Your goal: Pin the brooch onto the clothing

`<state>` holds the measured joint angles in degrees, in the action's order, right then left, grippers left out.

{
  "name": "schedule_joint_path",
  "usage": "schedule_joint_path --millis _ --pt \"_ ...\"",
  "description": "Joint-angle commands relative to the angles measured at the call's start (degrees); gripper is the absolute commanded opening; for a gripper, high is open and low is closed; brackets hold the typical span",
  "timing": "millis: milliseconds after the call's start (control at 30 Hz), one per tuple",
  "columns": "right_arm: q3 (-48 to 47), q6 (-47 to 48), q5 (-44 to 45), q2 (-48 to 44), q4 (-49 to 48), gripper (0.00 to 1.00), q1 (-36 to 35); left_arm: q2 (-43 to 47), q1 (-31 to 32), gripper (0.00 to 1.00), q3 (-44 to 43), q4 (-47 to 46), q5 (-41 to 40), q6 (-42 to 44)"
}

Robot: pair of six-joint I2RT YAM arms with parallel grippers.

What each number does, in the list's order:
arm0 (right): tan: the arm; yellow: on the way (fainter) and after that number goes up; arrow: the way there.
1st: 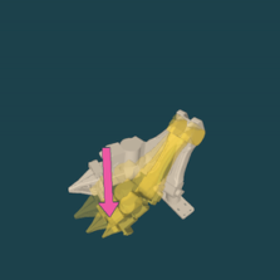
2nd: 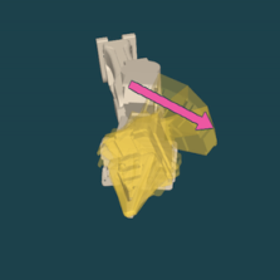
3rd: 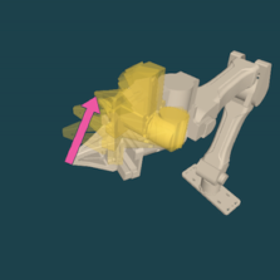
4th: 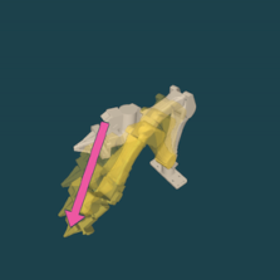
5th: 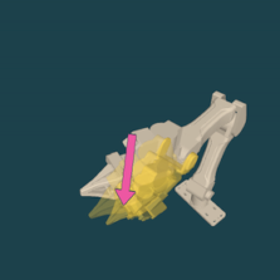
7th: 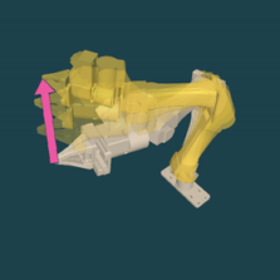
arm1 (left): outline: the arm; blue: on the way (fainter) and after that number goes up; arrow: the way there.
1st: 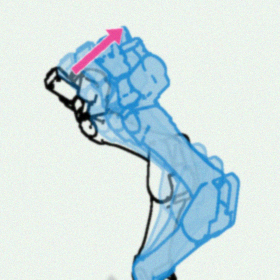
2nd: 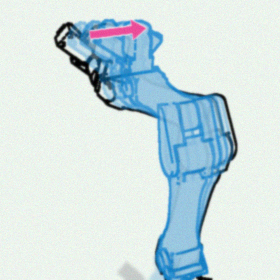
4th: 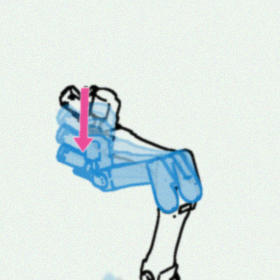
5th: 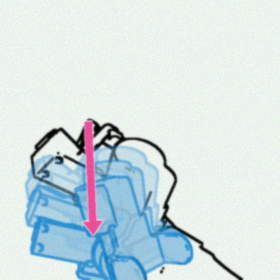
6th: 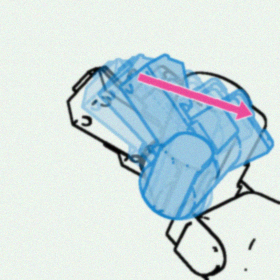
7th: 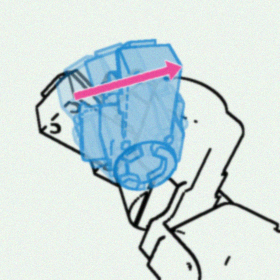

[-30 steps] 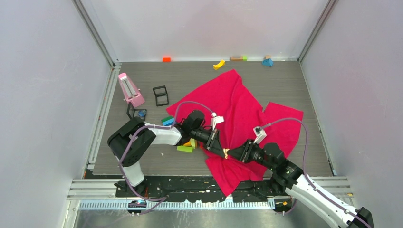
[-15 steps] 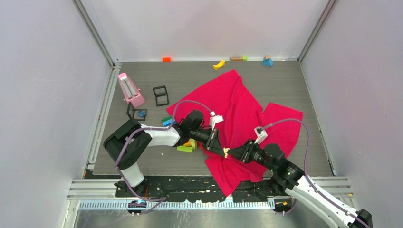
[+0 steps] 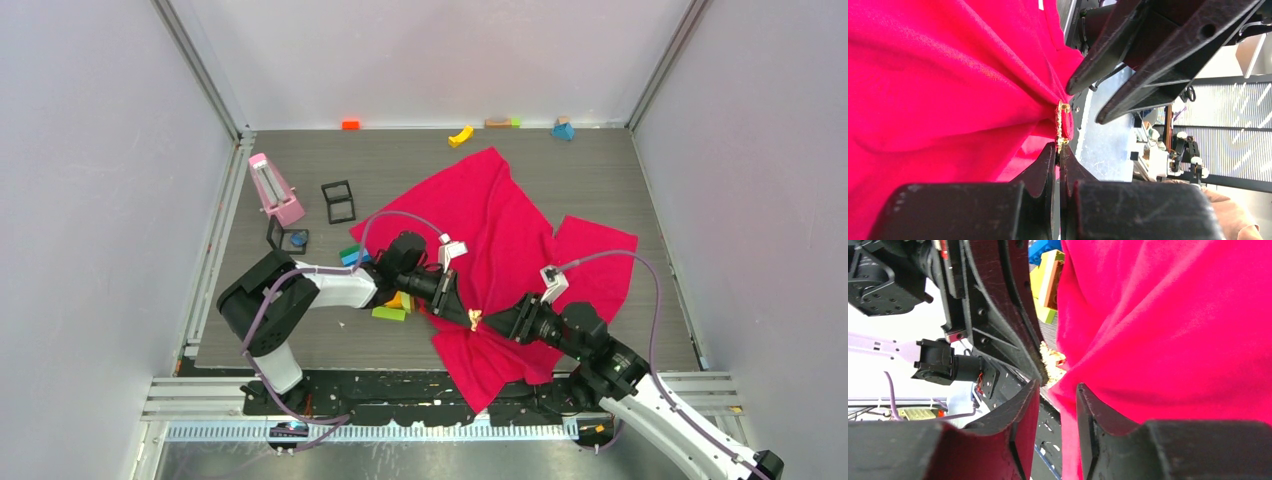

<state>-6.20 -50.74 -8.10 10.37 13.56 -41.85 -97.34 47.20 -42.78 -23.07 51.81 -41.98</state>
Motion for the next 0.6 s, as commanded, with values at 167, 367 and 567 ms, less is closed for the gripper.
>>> schedule_joint_path --millis 167,367,567 --pt "-5.0 2.0 -2.4 -1.1 2.2 0.48 0.1 2.1 -0.3 0.0 0.0 -0.9 0.6 0.4" --pt "-2.5 1.0 -2.3 -1.3 0.9 0.57 0.1 2.5 -0.3 0.0 0.5 -2.7 1.8 0.3" --pt "-4.6 2.0 3.3 -1.0 4.5 0.7 0.1 3.7 -0.3 0.0 -2.3 12.4 -9.4 8.5"
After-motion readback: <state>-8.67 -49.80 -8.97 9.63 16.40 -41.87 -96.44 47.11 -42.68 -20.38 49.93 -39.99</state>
